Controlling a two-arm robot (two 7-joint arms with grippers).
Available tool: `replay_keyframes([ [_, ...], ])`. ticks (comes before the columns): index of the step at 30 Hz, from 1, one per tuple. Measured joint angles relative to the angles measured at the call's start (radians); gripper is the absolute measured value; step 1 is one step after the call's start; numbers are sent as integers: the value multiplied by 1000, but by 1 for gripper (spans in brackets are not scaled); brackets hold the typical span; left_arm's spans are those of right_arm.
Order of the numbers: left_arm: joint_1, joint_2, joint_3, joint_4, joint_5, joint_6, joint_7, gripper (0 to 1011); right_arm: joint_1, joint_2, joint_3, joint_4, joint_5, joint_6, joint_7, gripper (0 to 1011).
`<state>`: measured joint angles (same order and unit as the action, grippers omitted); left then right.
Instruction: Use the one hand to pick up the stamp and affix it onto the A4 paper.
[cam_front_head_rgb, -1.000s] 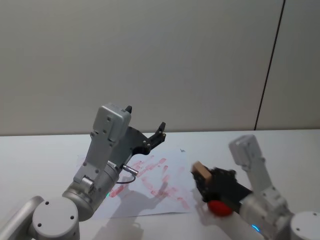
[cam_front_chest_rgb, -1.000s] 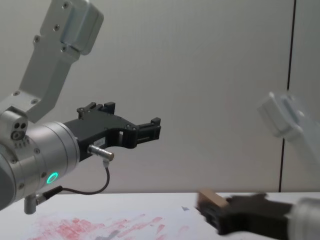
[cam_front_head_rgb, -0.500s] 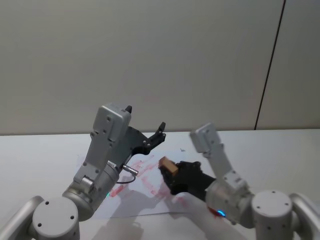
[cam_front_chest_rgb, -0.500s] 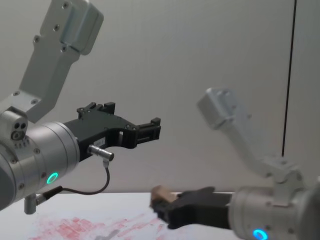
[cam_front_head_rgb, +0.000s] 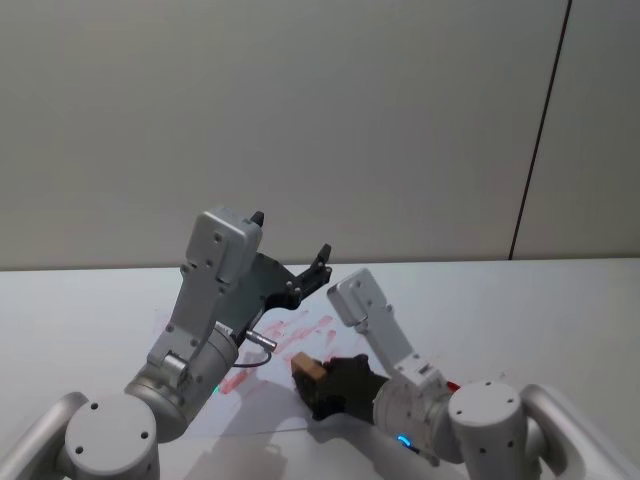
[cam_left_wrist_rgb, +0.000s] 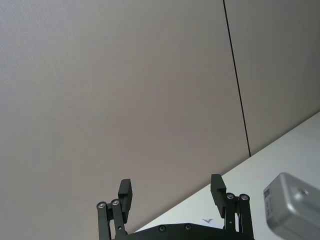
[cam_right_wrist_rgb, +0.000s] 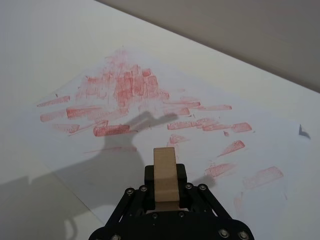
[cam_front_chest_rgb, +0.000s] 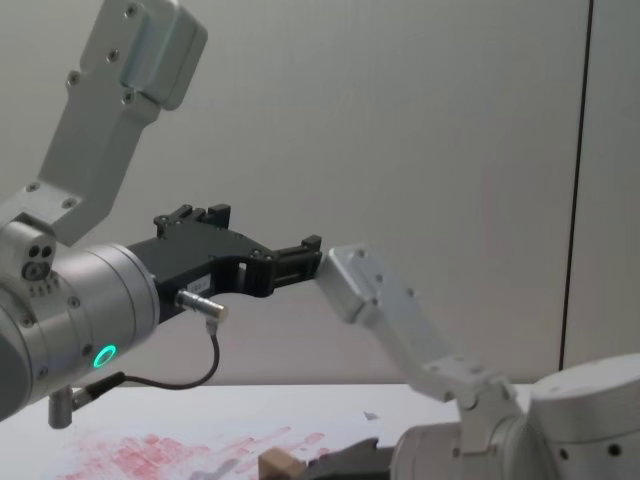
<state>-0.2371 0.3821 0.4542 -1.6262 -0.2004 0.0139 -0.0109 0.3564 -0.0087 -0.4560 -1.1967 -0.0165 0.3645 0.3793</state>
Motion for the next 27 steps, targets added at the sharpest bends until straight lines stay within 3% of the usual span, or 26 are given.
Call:
replay_keyframes([
  [13, 0, 0, 0, 0, 0, 0, 0, 1001, 18, -24, -16, 58, -11, 33, -31, 222],
  [27, 0, 0, 0, 0, 0, 0, 0, 1001, 2, -13, -10, 40, 6, 24, -43, 220],
])
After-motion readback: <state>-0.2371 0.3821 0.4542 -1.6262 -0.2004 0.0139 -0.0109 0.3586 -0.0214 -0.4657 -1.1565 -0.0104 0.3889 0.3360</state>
